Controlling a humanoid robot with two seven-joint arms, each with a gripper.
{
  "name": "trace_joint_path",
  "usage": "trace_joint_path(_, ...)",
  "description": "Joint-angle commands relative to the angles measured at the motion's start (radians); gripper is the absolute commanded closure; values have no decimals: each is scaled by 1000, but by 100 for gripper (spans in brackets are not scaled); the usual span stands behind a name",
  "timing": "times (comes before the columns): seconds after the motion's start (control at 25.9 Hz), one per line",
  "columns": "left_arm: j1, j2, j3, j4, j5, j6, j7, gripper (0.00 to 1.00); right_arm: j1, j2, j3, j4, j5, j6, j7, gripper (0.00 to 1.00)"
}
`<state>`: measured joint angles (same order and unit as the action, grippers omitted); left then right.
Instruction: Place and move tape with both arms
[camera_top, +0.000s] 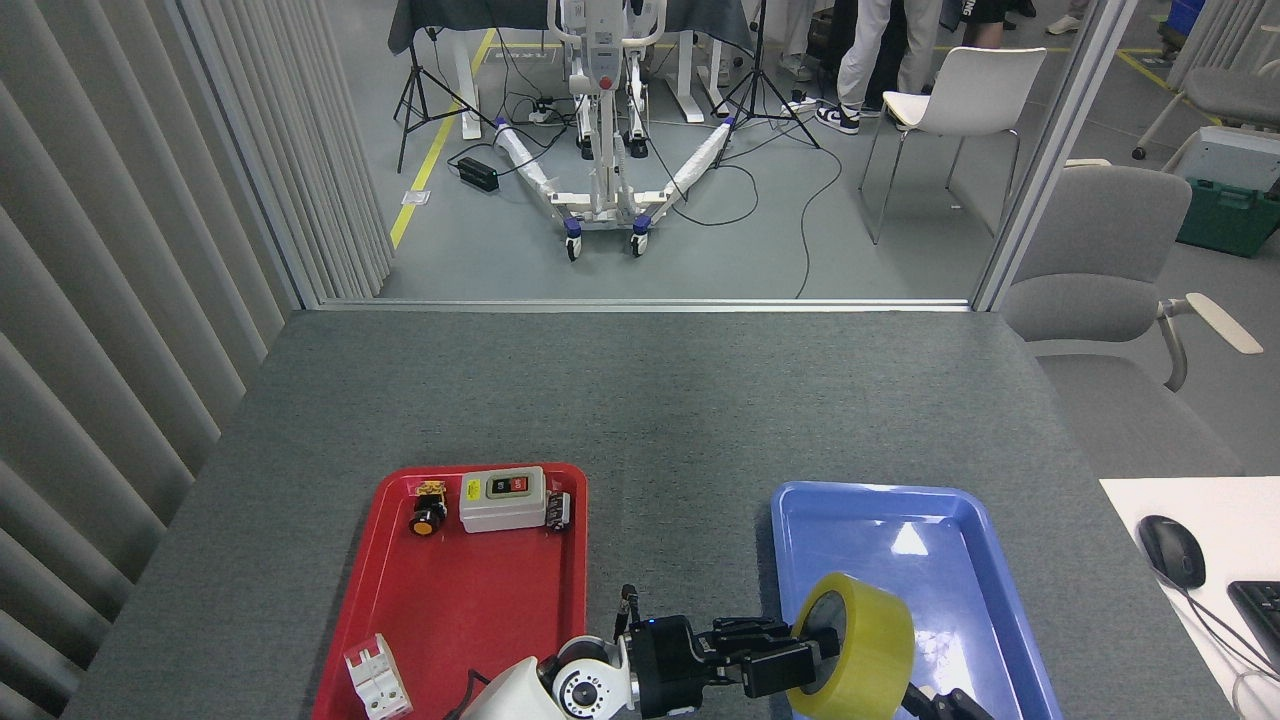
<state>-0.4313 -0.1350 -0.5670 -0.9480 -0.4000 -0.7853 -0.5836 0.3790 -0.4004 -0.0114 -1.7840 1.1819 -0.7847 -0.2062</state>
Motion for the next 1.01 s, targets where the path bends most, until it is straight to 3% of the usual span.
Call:
trace_joint_path(0.0, 2, 0, -2, -3, 0, 0, 1, 100, -22, 15, 33, 0, 15, -1, 4, 15)
trace_joint_path(0.23, 3, 0, -16, -3, 0, 0, -1, 100, -23, 12, 31, 0, 15, -1, 7, 67)
trace_joint_path(0.43, 3, 0, -16, -3, 0, 0, 2, 97, -15, 6, 8, 1, 13, -1, 5, 87)
trace_joint_path(0.46, 5, 0, -13, -3, 0, 0, 2, 86, -11, 6, -2, 1, 13, -1, 5, 88)
trace_joint_path(0.5, 5, 2, -13, -3, 0, 0, 4, 58, -5, 6, -15, 1, 13, -1, 5, 88)
trace_joint_path(0.54, 5, 2, -13, -3, -2, 0, 5, 14, 1, 5, -25, 1, 13, -1, 5, 88)
trace_joint_path(0.58, 5, 0, -13, -5, -3, 0, 5, 2, 8, 5, -35, 1, 12, -1, 5, 90)
trace_joint_path(0.77, 6, 2, 13, 1, 1, 0, 5, 2, 31, 5, -75, 0, 12, -1, 5, 100)
trace_joint_path(0.97, 11, 15, 252, 17, -5, 0, 7, 2, 32, 2, -139, 1, 5, -1, 5, 100)
